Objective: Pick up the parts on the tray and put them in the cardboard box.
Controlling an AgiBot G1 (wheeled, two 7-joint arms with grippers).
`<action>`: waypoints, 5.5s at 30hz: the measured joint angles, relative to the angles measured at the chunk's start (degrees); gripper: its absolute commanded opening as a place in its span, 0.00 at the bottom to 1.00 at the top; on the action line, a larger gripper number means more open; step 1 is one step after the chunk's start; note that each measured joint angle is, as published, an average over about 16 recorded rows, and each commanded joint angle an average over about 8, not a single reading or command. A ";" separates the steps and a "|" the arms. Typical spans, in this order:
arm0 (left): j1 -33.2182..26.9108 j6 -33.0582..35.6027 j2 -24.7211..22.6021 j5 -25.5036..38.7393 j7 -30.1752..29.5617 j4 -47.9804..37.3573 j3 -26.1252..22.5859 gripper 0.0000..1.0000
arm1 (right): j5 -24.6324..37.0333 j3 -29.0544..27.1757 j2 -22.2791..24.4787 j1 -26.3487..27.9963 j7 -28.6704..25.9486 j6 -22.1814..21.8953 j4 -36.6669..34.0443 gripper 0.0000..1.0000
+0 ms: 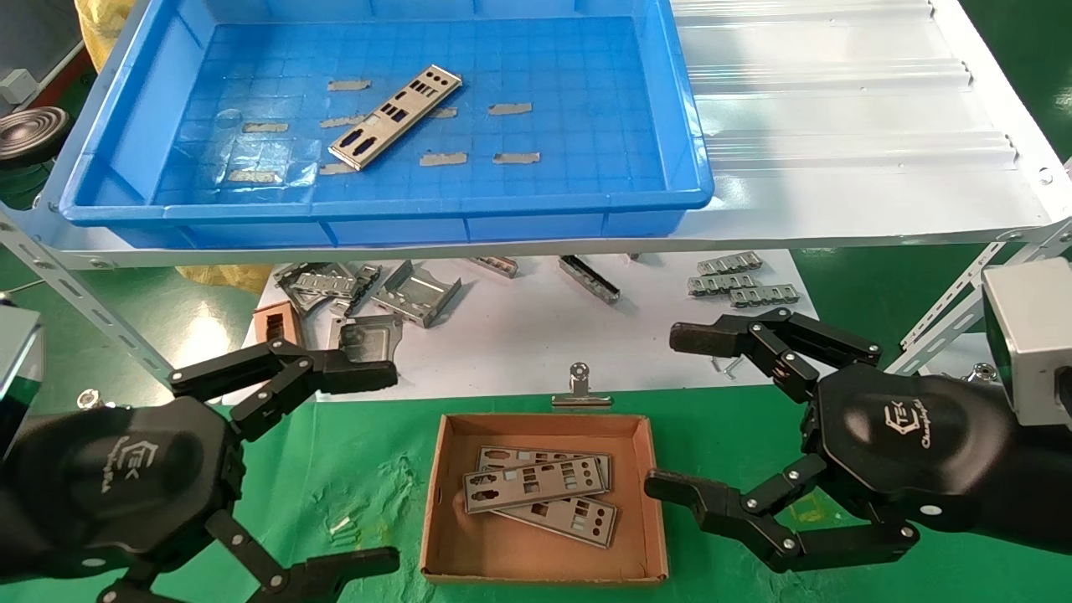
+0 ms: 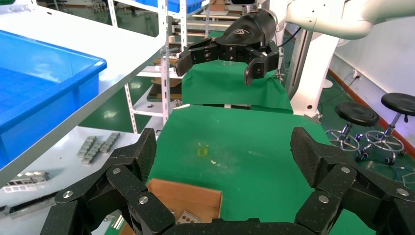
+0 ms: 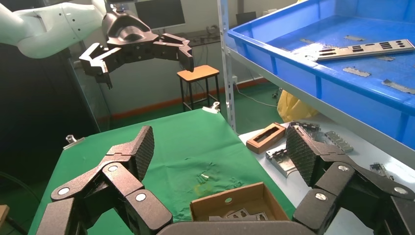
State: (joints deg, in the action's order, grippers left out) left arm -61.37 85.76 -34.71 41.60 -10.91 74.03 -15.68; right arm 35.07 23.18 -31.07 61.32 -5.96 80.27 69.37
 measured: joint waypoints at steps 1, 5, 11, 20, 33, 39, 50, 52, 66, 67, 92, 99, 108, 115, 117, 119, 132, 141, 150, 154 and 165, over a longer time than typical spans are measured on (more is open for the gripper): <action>-0.02 0.00 -0.03 0.02 0.02 -0.05 -0.03 1.00 | 0.00 0.00 0.00 0.00 0.00 0.00 0.00 1.00; -0.07 -0.01 -0.13 0.09 0.08 -0.20 -0.15 1.00 | 0.00 0.00 0.00 0.00 0.00 0.00 0.00 1.00; -0.12 -0.03 -0.24 0.17 0.15 -0.36 -0.26 1.00 | 0.00 0.00 0.00 0.00 0.00 0.00 0.00 1.00; -0.16 -0.06 -0.32 0.23 0.20 -0.48 -0.34 1.00 | 0.00 0.00 0.00 0.00 0.00 0.00 0.00 1.00; -0.20 -0.09 -0.36 0.29 0.24 -0.56 -0.40 1.00 | 0.00 0.00 0.00 0.00 0.00 0.00 0.00 1.00; -0.21 -0.09 -0.38 0.30 0.26 -0.59 -0.42 1.00 | 0.00 0.00 0.00 0.00 0.00 0.00 0.00 1.00; -0.22 -0.09 -0.40 0.30 0.27 -0.61 -0.44 1.00 | 0.00 0.00 0.00 0.00 0.00 0.00 0.00 1.00; -0.22 -0.09 -0.40 0.30 0.27 -0.61 -0.44 1.00 | 0.00 0.00 0.00 0.00 0.00 0.00 0.00 1.00; -0.22 -0.10 -0.40 0.30 0.27 -0.62 -0.44 1.00 | 0.00 0.00 0.00 0.00 0.00 0.00 0.00 1.00; -0.22 -0.10 -0.40 0.30 0.27 -0.62 -0.44 1.00 | 0.00 0.00 0.00 0.00 0.00 0.00 0.00 1.00; -0.22 -0.09 -0.40 0.29 0.27 -0.62 -0.44 1.00 | 0.00 0.00 0.00 0.00 0.00 0.00 0.00 1.00; -0.22 -0.09 -0.40 0.29 0.27 -0.62 -0.44 1.00 | 0.00 0.00 0.00 0.00 0.00 0.00 0.00 1.00; -0.22 -0.09 -0.40 0.29 0.27 -0.62 -0.44 1.00 | 0.00 0.00 0.00 0.00 0.00 0.00 0.00 1.00; -0.22 -0.09 -0.40 0.29 0.27 -0.62 -0.44 1.00 | 0.00 0.00 0.00 0.00 0.00 0.00 0.00 1.00; -0.22 -0.09 -0.40 0.29 0.27 -0.62 -0.44 1.00 | 0.00 0.00 0.00 0.00 0.00 0.00 0.00 1.00; -0.22 -0.09 -0.40 0.29 0.27 -0.62 -0.44 1.00 | 0.00 0.00 0.00 0.00 0.00 0.00 0.00 1.00; -0.23 -0.09 -0.40 0.29 0.27 -0.62 -0.44 1.00 | 0.00 0.00 0.00 0.00 0.00 0.00 0.00 1.00; -0.23 -0.09 -0.40 0.29 0.27 -0.62 -0.44 1.00 | 0.00 0.00 0.00 0.00 0.00 0.00 0.00 1.00; -0.23 -0.09 -0.40 0.29 0.27 -0.62 -0.44 1.00 | 0.00 0.00 0.00 0.00 0.00 0.00 0.00 1.00; -0.23 -0.09 -0.40 0.29 0.27 -0.62 -0.44 1.00 | 0.00 0.00 0.00 0.00 0.00 0.00 0.00 1.00; -0.23 -0.09 -0.40 0.29 0.27 -0.62 -0.44 1.00 | 0.00 0.00 0.00 0.00 0.00 0.00 0.00 1.00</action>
State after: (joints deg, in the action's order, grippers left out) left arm -61.60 85.67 -35.11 41.89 -10.65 73.41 -16.12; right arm 35.07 23.18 -31.07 61.32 -5.96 80.27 69.37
